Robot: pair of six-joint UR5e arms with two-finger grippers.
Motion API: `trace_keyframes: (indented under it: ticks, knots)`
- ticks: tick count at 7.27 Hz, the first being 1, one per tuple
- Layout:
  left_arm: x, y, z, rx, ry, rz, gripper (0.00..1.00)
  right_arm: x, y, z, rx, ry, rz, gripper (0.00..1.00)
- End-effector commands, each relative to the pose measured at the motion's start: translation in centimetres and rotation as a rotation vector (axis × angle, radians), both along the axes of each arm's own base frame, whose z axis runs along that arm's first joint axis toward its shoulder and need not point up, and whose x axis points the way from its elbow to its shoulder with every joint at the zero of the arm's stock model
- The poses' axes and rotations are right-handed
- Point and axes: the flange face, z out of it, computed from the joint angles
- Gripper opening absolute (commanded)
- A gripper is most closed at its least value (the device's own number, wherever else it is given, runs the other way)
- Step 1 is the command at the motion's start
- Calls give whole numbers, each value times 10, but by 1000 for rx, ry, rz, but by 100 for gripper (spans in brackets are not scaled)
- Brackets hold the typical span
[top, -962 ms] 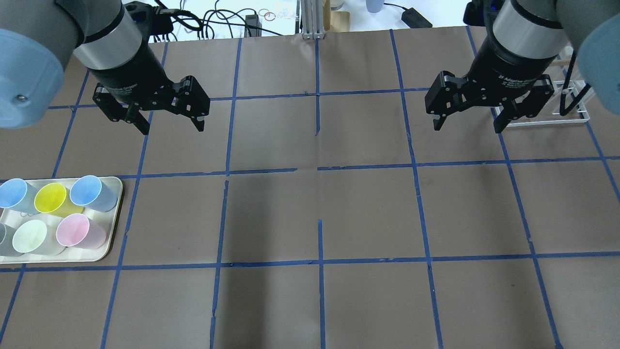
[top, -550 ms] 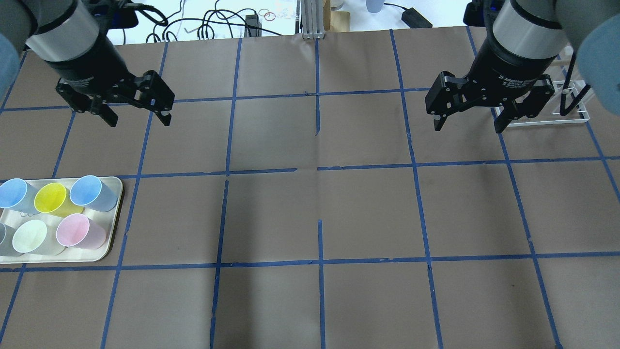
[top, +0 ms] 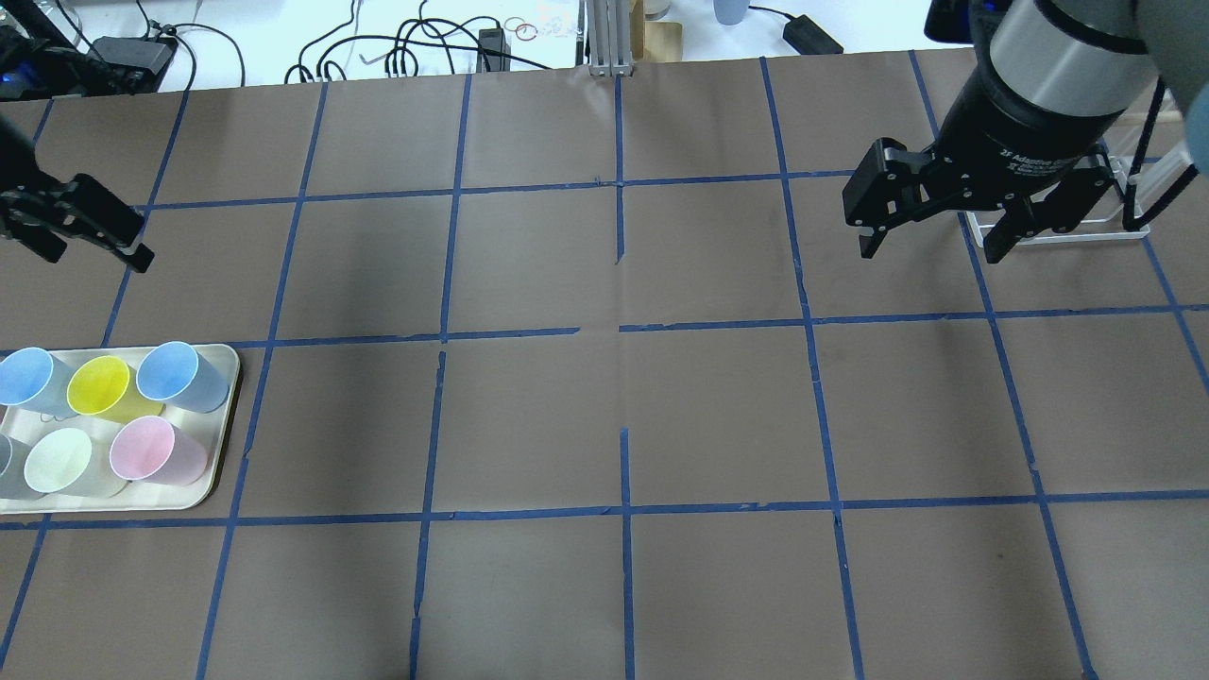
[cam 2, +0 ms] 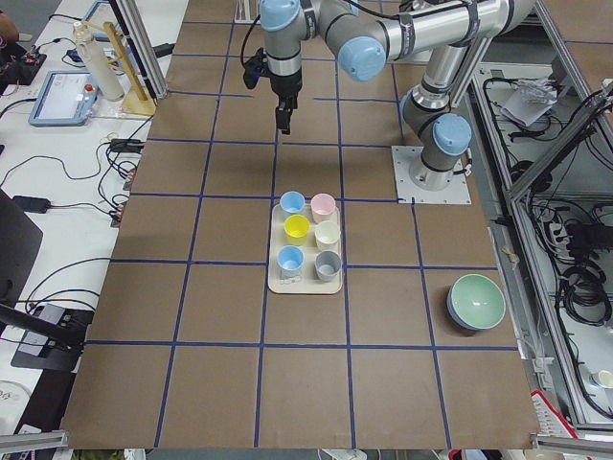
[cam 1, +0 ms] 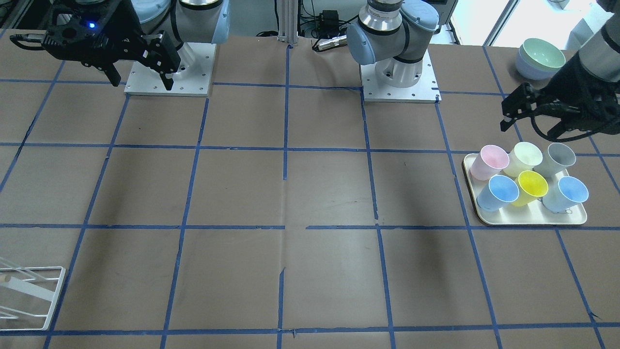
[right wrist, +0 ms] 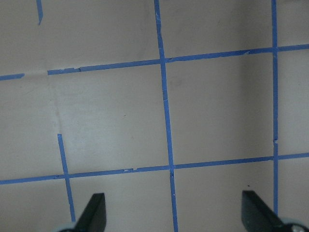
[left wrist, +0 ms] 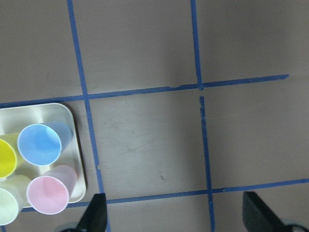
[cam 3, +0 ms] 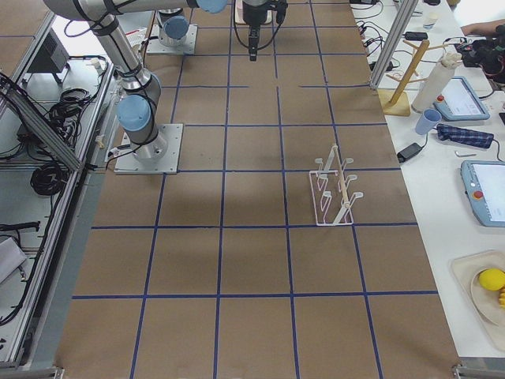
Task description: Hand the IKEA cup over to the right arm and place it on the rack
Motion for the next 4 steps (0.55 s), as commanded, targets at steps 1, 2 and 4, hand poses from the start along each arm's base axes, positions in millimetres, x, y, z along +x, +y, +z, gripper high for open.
trace_keyframes:
  ticks: [1,2,4]
  knots:
    - [87,11,-34,19,18,-60,100,1,3,1,6,-3,1,100]
    - [130,22,-58,6,13,-39,100,1,6,4,10,-5,1,100]
    - [220,58,-108,-20,10,-72,100,1,7,4,10,-5,1,100]
